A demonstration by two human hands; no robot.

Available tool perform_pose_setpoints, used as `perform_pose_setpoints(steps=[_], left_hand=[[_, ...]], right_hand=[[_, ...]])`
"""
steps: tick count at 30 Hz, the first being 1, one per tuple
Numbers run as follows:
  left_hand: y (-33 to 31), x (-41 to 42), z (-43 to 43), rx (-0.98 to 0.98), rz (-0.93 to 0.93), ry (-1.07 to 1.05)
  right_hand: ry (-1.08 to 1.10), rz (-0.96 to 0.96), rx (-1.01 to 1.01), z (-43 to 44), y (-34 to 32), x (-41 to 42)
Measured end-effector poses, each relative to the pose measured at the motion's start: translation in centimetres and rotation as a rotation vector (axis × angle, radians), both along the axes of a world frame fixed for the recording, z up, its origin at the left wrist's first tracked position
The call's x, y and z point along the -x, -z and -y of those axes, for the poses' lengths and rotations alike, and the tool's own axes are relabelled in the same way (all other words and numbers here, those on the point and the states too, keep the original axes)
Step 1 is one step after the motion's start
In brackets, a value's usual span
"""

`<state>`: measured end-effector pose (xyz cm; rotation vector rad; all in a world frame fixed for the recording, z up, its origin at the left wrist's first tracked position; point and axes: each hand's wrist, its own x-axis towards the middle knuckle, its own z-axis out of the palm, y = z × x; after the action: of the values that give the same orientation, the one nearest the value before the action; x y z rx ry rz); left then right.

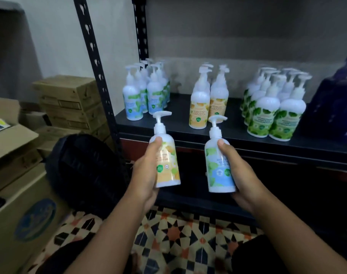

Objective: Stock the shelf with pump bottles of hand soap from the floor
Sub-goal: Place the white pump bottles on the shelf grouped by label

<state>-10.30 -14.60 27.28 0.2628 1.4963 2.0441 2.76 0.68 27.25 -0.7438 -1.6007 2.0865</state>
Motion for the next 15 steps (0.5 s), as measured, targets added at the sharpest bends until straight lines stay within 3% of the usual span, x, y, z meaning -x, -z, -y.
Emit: perform_pose_setpoints(steps=[9,15], left_hand=[[0.7,-1.8,-1.4,-0.003,0.092,0.168],[2.2,-1.9,-2.5,0.128,-0.163,0.122]], right_hand=[[0.013,-0.035,0.055,-0.6,0.4,-0.5],[0.052,-0.016,-0.056,-2.0,1.0,-1.6]])
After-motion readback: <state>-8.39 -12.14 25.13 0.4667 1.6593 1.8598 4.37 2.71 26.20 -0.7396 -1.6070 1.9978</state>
